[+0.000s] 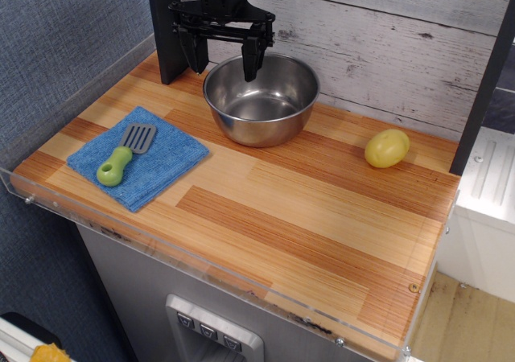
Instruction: Pick up the green spatula and place it next to the blue cloth
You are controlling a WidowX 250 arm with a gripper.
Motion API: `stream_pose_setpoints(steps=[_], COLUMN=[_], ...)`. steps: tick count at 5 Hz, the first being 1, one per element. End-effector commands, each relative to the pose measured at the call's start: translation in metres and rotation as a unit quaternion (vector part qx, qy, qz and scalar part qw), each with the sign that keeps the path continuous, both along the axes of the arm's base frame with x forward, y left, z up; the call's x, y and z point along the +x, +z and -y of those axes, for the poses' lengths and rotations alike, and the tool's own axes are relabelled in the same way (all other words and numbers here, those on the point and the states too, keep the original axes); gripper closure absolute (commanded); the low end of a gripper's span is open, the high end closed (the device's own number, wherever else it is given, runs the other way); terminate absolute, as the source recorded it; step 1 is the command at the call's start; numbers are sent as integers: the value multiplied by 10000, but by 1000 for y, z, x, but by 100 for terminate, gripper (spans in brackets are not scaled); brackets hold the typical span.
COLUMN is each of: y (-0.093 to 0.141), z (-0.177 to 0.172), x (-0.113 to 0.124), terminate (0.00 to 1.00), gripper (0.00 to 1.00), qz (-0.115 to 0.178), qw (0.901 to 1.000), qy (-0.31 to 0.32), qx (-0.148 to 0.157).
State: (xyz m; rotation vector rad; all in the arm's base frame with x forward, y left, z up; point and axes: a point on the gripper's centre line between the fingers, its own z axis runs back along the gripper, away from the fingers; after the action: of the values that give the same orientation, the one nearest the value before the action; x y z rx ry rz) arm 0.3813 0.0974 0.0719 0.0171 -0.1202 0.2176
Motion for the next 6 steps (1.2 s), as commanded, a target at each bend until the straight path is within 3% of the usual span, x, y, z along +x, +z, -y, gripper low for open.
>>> stream_pose_setpoints(steps=[1, 3, 4, 5, 6], y=[0, 5, 12, 20, 16], z=[0, -11, -12, -17, -28], x=[0, -44, -55, -59, -65], terminate=[0, 0, 0, 0, 0], gripper=[0, 0, 0, 0, 0], qz=[0, 385, 659, 792, 700], qw=[10000, 9980, 9968, 9957, 9962], qy=[0, 425, 330, 326, 379], qx=[0, -265, -321, -363, -350])
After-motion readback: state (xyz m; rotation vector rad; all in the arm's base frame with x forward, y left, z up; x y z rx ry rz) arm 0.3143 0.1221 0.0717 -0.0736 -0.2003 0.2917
